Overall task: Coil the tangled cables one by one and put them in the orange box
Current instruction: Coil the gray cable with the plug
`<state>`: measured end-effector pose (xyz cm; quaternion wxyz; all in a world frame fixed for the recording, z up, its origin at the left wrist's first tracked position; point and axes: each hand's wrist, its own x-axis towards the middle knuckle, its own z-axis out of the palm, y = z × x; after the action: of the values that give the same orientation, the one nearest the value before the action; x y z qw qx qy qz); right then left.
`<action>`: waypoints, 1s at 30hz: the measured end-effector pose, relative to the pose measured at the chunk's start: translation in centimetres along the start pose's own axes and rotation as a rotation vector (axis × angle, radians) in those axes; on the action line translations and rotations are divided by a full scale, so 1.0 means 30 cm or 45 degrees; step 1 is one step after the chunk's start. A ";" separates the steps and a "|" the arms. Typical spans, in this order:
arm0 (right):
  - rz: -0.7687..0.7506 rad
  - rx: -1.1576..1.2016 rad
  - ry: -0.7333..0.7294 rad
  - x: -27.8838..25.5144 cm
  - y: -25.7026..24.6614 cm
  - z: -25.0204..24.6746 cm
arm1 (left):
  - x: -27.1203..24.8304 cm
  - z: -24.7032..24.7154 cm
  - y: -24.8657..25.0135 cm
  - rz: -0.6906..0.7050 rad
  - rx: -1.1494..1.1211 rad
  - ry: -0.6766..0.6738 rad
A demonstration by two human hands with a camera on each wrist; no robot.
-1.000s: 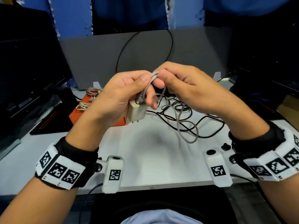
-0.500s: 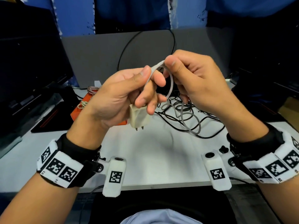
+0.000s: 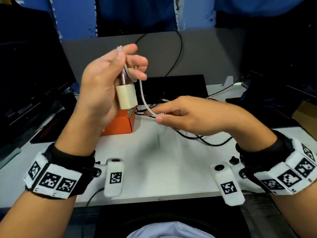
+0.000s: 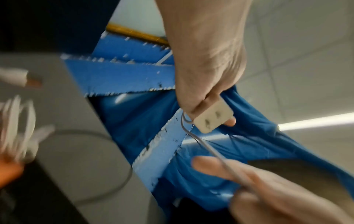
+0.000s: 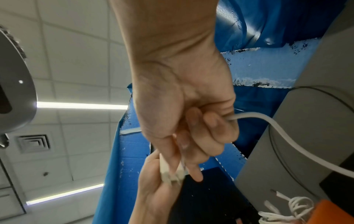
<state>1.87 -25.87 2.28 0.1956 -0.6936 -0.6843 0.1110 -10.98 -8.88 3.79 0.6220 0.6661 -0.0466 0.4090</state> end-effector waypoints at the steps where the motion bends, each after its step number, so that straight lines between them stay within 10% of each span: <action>1: -0.024 -0.024 -0.019 -0.006 -0.009 -0.007 | -0.004 -0.002 -0.003 0.049 0.276 -0.045; 5: -0.141 0.155 0.105 -0.044 -0.026 -0.050 | -0.031 -0.006 -0.002 -0.025 0.789 -0.421; 9: -0.203 0.382 0.615 -0.062 -0.013 -0.106 | -0.061 0.021 0.016 -0.239 0.625 -0.721; 30: -0.075 0.388 0.866 0.001 0.027 -0.073 | -0.059 0.049 -0.016 -0.364 -0.539 -0.656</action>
<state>3.53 -26.10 3.91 0.5160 -0.6338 -0.5753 -0.0308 -11.16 -10.84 2.49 0.7648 0.6036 -0.1918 0.1181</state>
